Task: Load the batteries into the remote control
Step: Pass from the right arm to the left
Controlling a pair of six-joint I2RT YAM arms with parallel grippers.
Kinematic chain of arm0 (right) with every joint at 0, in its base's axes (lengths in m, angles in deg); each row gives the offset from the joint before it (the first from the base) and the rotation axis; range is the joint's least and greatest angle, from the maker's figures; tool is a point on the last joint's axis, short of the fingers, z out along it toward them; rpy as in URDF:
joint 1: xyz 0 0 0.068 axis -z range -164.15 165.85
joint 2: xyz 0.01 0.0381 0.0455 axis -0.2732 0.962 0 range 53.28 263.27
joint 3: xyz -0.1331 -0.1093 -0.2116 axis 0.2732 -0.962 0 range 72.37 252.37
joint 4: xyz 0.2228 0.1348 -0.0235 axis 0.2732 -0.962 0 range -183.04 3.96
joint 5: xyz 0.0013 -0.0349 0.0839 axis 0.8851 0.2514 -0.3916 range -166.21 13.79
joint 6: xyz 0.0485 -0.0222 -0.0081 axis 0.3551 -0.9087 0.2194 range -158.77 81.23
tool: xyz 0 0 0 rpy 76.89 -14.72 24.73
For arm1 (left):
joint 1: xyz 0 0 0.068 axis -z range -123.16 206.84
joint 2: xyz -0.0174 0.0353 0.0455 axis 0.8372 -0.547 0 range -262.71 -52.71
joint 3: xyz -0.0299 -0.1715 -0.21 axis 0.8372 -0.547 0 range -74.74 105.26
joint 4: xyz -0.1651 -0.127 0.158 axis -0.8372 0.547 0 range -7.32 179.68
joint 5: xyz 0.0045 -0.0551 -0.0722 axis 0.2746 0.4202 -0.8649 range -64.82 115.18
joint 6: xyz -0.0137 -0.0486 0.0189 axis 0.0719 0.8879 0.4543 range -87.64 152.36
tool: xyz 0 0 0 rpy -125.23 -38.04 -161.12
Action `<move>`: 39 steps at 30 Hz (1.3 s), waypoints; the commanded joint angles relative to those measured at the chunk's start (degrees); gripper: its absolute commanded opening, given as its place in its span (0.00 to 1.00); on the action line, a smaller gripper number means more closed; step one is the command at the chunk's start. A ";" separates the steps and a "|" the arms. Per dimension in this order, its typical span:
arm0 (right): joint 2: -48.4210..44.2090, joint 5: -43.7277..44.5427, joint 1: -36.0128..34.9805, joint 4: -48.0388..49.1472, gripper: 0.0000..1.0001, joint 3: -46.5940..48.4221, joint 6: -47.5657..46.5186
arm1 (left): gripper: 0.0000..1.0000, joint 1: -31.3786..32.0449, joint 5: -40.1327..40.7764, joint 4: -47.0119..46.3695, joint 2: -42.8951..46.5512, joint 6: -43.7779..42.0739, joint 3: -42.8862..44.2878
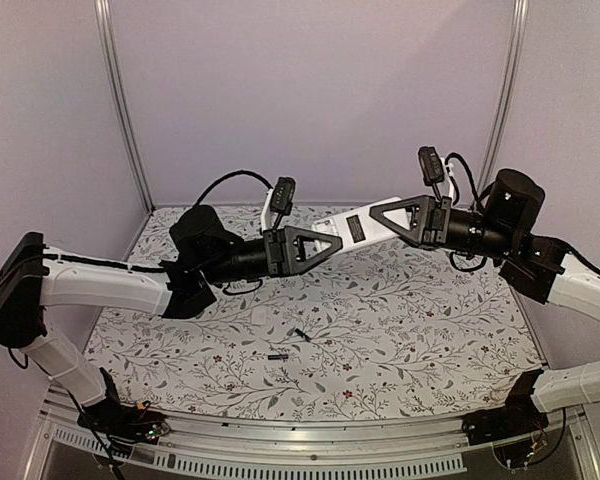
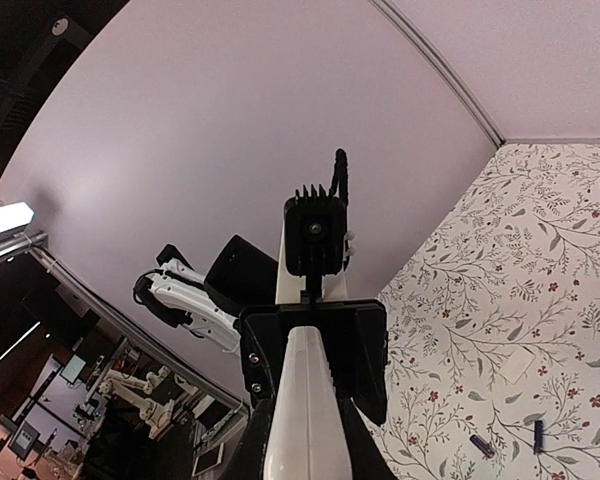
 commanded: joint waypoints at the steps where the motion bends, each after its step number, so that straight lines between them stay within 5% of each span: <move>1: 0.34 0.36 -0.28 1.88 0.00 -0.44 0.28 | 0.46 -0.69 -0.80 -5.84 -2.05 2.67 1.43; 15: 0.65 -0.59 -0.26 1.26 0.04 -0.44 -0.21 | 0.06 -1.09 -3.64 -11.83 -3.98 6.00 2.02; 17: 0.44 -1.08 -0.26 -0.08 0.13 -0.16 -0.52 | 0.00 -1.40 -4.72 -11.68 -3.84 6.26 1.77; 22: -0.87 -2.08 -0.26 -8.27 0.59 2.17 -3.87 | 0.00 -2.54 -8.54 -8.61 -2.04 4.70 0.61; 27: -1.47 -4.28 0.73 -23.13 0.79 6.67 -10.54 | 0.00 -3.18 -15.08 6.41 2.18 -4.22 2.06; 35: 1.14 -10.59 1.29 -46.84 0.76 14.28 -21.99 | 0.00 -3.76 -20.42 55.33 6.73 -34.89 14.13; 39: 3.18 -13.74 0.15 -53.84 0.72 16.85 -25.12 | 0.00 -3.76 -21.45 64.26 5.97 -39.41 17.07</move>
